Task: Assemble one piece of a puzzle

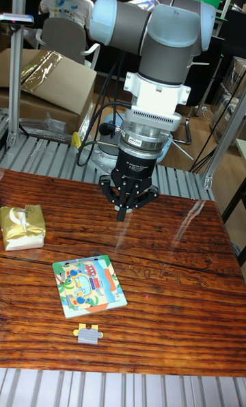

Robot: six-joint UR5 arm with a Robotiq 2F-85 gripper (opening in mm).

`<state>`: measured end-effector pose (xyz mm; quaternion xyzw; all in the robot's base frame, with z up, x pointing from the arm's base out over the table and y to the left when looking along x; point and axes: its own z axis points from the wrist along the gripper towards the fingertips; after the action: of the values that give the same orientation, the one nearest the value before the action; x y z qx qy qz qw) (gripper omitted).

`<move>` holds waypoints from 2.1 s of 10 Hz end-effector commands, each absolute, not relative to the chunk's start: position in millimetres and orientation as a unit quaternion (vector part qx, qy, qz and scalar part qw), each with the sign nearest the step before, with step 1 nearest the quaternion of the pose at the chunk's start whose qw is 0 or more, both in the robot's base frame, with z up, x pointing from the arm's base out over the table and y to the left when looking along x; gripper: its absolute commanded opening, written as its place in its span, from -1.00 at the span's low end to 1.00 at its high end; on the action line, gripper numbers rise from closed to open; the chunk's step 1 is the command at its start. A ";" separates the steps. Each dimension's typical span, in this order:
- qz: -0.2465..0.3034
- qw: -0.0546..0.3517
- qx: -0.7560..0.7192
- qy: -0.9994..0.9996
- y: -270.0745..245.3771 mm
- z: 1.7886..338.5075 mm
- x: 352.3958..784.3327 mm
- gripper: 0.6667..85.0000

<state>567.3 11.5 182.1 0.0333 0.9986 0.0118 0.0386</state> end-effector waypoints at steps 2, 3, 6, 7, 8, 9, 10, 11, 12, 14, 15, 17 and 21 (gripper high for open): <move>0.018 0.040 0.036 0.998 13.9 182.6 568.2 -0.98; 0.018 0.040 0.035 0.998 13.9 182.6 568.3 -0.98; 0.018 0.040 0.034 0.998 13.9 182.7 568.5 -0.98; 0.018 0.040 0.034 0.998 14.0 182.7 568.5 -0.98; 0.018 0.040 0.034 0.998 14.0 182.7 568.5 -0.98; 0.017 0.040 0.034 0.998 13.6 182.8 568.5 -0.98; 0.016 0.040 0.032 0.999 13.3 183.4 568.2 -0.98; 0.016 0.040 0.028 0.999 13.3 183.7 568.0 -0.98; 0.014 0.041 0.027 0.999 11.5 184.0 567.9 -0.98; 0.013 0.040 0.027 0.999 12.0 184.3 569.3 -0.98; 0.008 0.040 0.025 0.999 9.7 184.4 569.1 -0.98; 0.005 0.039 0.013 0.999 8.4 187.2 568.5 -0.98; 0.002 0.038 0.028 0.999 5.5 184.4 568.3 -0.98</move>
<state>567.5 4.7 184.1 0.0214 0.9991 -0.0022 0.0372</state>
